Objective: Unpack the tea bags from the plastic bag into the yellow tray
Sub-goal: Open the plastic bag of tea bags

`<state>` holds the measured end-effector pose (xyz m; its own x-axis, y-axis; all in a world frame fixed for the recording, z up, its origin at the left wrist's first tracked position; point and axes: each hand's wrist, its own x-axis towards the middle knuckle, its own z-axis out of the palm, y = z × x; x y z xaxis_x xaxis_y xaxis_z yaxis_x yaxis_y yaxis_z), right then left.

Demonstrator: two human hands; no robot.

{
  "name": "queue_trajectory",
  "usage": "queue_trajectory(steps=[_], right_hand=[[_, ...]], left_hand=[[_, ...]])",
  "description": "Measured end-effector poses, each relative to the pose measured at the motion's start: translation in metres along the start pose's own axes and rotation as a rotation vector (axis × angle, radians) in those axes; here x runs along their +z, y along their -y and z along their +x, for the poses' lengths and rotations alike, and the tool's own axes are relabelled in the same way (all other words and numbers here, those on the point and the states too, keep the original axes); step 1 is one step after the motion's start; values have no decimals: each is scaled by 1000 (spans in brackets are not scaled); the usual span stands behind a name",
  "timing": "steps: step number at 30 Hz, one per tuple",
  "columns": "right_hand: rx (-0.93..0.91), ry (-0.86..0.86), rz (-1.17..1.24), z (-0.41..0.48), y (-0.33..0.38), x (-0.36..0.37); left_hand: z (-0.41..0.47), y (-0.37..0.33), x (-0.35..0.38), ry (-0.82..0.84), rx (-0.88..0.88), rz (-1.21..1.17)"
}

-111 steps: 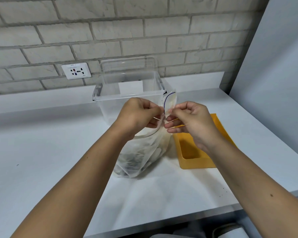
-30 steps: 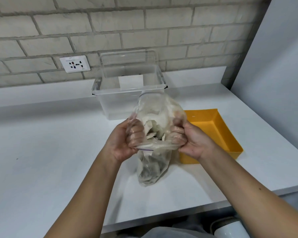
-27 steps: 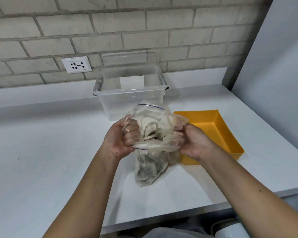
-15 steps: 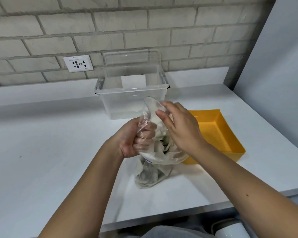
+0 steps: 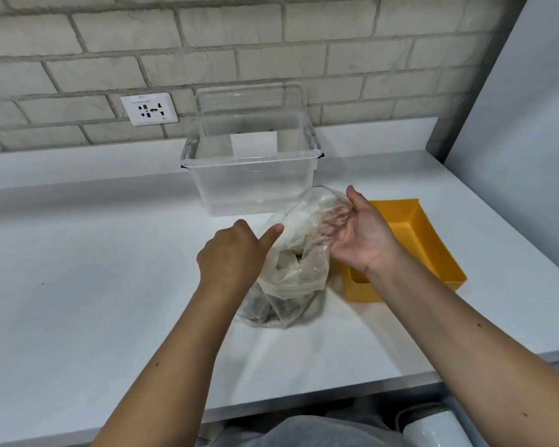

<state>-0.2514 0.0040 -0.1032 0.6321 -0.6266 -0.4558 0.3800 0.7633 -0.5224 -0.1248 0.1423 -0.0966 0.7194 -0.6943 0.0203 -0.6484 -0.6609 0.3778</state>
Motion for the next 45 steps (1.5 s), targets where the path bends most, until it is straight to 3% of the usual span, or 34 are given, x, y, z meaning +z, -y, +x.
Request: queue_trajectory(steps=[4,9,15,20,25,28,30,32,35,39,42,45], right_hand=[[-39,74,84,-8,-10,3],[-102,81,173,-4,-24,0],[-107,46,154,-2,-11,-12],[-84,-43,96,5,-4,-19],[-71,-52,25,9,8,-25],[-172,-160,-296,7,11,-31],[-489,-278,-798,8,7,-38],[-940,-269,-1215,9,3,-46],[-1263,-63,-1437,6,-2,-44],[-1180,122,-1687,14,-13,-36],[-1117,180,-1610,18,-15,-35],[-793,159,-1442,15,-16,-28]], left_hand=[[2,-8,1,242,-55,-662],[3,-7,23,387,-30,-667],[15,7,24,684,-430,-1596],[18,6,23,862,-360,-1850],[19,4,24,845,-362,-1871],[27,12,23,800,-338,-1922],[31,15,20,727,-272,-1736],[30,13,17,650,-199,-1525],[21,6,13,608,-141,-1382],[17,2,13,647,-118,-1419],[19,1,11,654,-211,-1485],[23,2,12,615,-324,-1529]])
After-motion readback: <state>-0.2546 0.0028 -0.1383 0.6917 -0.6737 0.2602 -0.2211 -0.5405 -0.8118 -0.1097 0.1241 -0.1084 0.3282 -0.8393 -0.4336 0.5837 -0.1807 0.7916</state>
